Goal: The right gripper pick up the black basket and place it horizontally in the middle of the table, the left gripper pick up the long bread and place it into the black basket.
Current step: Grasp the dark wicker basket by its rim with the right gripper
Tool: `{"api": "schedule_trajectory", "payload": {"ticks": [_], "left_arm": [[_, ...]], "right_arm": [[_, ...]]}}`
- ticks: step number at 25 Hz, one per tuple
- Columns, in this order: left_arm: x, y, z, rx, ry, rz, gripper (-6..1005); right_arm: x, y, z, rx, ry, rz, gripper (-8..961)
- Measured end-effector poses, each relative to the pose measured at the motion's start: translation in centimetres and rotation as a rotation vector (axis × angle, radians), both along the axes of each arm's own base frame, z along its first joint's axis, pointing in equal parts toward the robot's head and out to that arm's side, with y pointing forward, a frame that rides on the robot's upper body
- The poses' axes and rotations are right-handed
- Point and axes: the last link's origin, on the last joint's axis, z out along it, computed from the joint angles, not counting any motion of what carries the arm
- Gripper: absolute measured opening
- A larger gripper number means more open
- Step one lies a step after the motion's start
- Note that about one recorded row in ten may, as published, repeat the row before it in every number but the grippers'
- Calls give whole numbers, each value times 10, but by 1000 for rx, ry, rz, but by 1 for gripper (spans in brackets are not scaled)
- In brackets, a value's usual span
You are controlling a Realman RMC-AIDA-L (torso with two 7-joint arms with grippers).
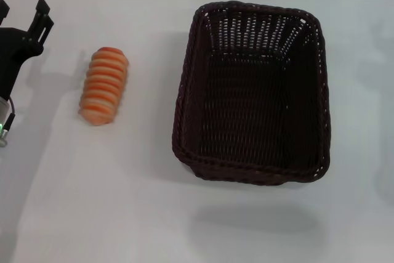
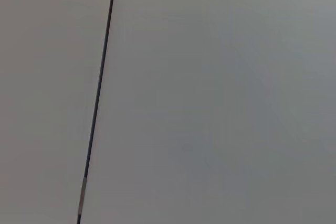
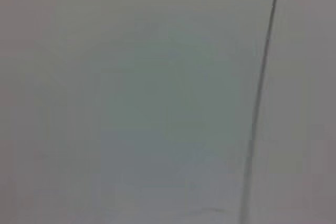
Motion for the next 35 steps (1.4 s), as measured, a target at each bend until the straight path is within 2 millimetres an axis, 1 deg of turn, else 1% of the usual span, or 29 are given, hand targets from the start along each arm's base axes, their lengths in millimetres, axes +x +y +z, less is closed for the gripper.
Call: {"api": "schedule_trajectory", "payload": {"ticks": [4, 6, 7, 10, 14, 18, 21, 22, 24, 26, 31, 35], "left_arm": [[-1, -1, 1, 3, -1, 4, 773], [-2, -1, 1, 2, -1, 7, 773], [-2, -1, 1, 2, 0, 9, 773], [-4, -2, 0, 0, 2, 14, 773], [-5, -2, 0, -1, 4, 20, 773], [-6, -1, 0, -4, 6, 21, 773], [-5, -1, 0, -4, 6, 21, 773], [-5, -1, 0, -4, 6, 21, 773], [-5, -1, 0, -4, 6, 19, 773], [-4, 1, 0, -5, 7, 16, 772], [-5, 0, 0, -4, 7, 22, 772], [-6, 0, 0, -3, 7, 23, 772]], "right_arm": [[3, -3, -3, -55, 193, 161, 838], [9, -2, -6, -109, 279, 237, 839], [16, 0, -9, -157, 333, 269, 839], [20, 4, -13, -207, 348, 285, 840], [15, 10, -17, -254, 275, 308, 839], [-2, 10, -15, -264, 210, 360, 839], [-11, 10, -13, -241, 139, 378, 840], [-14, 9, -13, -212, 94, 378, 840], [-14, 8, -12, -192, 75, 375, 840], [-12, 7, -7, -131, 53, 355, 840], [-4, -1, 4, 22, 73, 324, 839], [-6, -11, 5, 144, -27, 319, 838]]}}
